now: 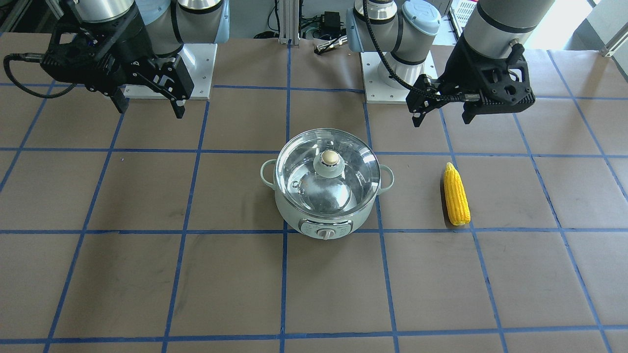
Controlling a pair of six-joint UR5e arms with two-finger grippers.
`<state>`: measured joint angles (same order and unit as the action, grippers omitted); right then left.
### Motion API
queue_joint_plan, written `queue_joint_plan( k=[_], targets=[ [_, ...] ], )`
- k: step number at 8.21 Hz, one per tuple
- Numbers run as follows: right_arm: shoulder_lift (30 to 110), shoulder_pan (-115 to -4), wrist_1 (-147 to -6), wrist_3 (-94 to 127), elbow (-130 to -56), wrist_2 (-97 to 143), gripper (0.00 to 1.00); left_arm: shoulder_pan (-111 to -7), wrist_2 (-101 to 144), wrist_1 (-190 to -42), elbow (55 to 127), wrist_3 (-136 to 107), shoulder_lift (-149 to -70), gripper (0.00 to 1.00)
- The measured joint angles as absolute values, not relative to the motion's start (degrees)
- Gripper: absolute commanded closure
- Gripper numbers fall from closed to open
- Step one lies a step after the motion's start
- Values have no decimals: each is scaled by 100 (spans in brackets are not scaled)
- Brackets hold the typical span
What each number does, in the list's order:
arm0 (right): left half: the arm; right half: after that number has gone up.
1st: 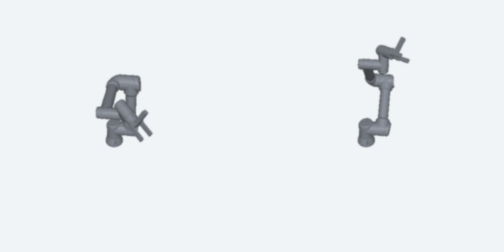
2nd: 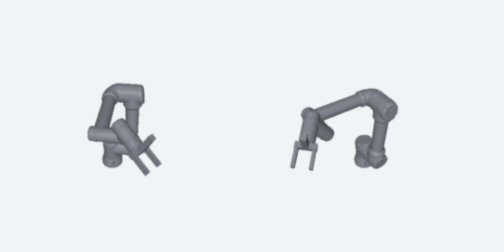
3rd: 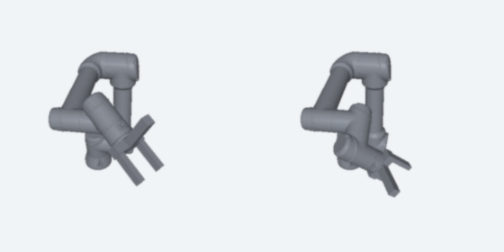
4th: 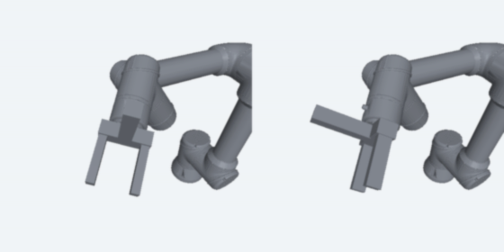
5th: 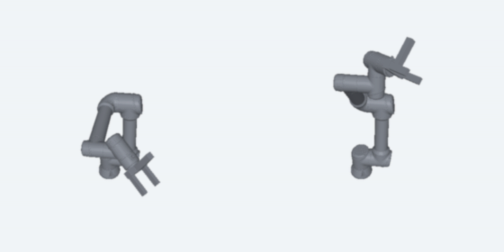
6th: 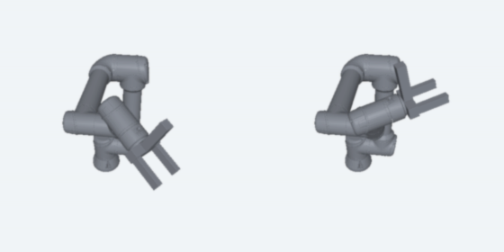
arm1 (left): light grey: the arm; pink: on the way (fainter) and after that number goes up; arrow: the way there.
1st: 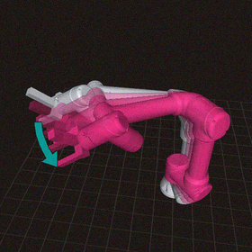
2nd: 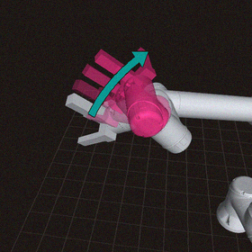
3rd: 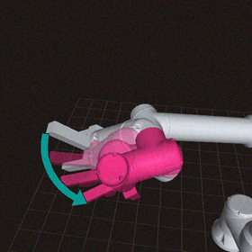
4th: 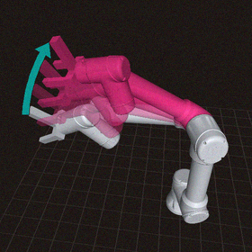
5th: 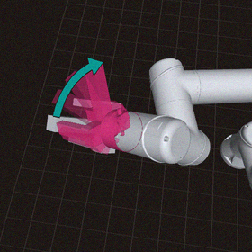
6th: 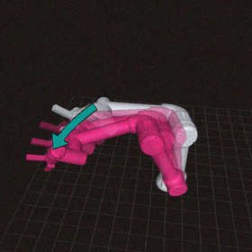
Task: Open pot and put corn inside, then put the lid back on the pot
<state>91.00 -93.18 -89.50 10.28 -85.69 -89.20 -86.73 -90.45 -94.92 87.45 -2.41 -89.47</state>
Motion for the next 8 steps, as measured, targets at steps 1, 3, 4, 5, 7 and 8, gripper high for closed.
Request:
queue_joint_plan(
  k=[1,3,4,5,7,8],
  targets=[
    [9102,-9317,-8948,1028,-8569,-8925,0,-8670,-9046,-9492,8740,-237,-8961,0],
    [9105,-9316,-8947,1028,-8569,-8929,0,-8642,-8982,-9530,8713,-184,-8955,0],
    [9105,-9316,-8948,1028,-8569,-8929,0,-8606,-8926,-9561,8711,-132,-8943,0],
    [9105,-9317,-8950,1028,-8569,-8927,0,-8559,-8901,-9595,8711,0,-8935,0],
    [9103,-9316,-8949,1028,-8573,-8916,0,-8295,-8958,-9707,8716,497,-8930,0],
    [9104,-9317,-8948,1028,-8573,-8905,0,-7985,-9073,-9736,8720,925,-8934,0]
  ],
)
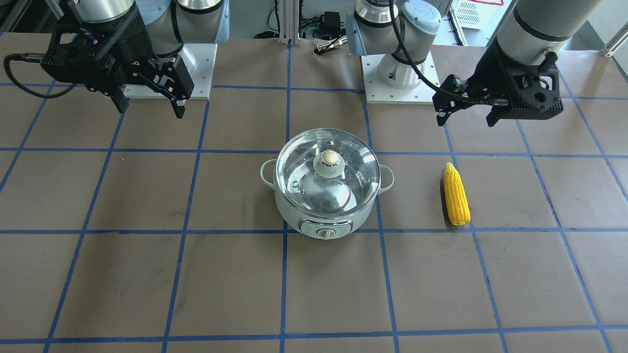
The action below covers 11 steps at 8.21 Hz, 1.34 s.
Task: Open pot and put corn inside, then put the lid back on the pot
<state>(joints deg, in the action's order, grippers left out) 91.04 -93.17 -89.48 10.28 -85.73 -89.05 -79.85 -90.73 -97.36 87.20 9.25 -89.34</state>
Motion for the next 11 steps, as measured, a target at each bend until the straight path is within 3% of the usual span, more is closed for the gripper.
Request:
queue_joint_plan(
  k=[3,11],
  targets=[
    [9105,-9318,-8947,1028,-8573,-8888,0,-7153,-9194,-9703,8775,2037,-8966,0],
    [9105,-9316,-8947,1028,-8570,-8899,0,-6417,-9190,-9468,9050,3426,-9660,0]
  ],
)
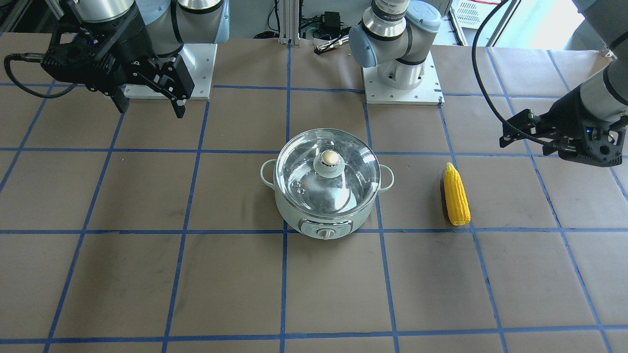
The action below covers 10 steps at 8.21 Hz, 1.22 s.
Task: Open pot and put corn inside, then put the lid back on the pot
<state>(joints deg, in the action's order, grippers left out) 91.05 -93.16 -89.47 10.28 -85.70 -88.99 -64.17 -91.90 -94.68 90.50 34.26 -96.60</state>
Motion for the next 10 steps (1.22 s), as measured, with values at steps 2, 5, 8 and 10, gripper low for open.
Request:
queue_joint_plan(
  k=[2,5,8,10],
  targets=[
    [9103,-9312,-8947,1028,-8570,-8905,0,-6379,-9185,-8922,9445,3538,-9894,0],
    [9105,-9308,-8931,1028,-8574,-8889,0,-6373,-9157,-8556,9846,3549,-10171,0],
    [9105,-9308,-8914,1028,-8577,-8883,0,-6372,-9114,-8506,9892,3521,-10525,0],
    [9105,-9308,-8912,1029,-8578,-8879,0,-6372,-9083,-8497,9897,3498,-10749,0]
  ],
)
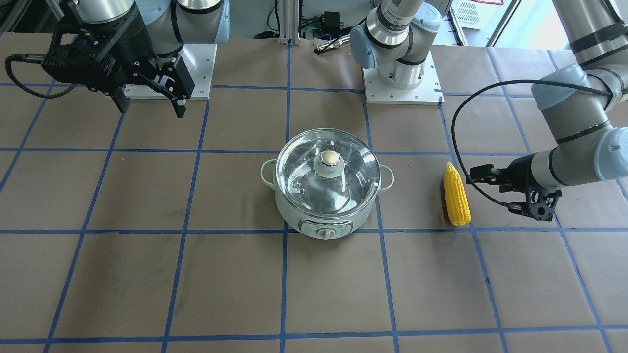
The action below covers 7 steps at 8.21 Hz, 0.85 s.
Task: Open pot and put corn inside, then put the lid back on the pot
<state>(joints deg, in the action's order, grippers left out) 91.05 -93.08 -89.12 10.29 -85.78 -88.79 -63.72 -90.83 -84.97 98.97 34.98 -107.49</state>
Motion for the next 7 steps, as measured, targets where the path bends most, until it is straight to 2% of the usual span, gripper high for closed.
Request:
queue_joint_plan(
  k=[5,7],
  targets=[
    [9008,-9370,-8977,1054,-8578,-8780,0,-6381,-8723,-8324,9938,3466,-11184,0],
    [8473,-9929,-9415,1538,-8470,-8579,0,-6381,-8720,-8212,9941,3460,-11375,0]
  ],
)
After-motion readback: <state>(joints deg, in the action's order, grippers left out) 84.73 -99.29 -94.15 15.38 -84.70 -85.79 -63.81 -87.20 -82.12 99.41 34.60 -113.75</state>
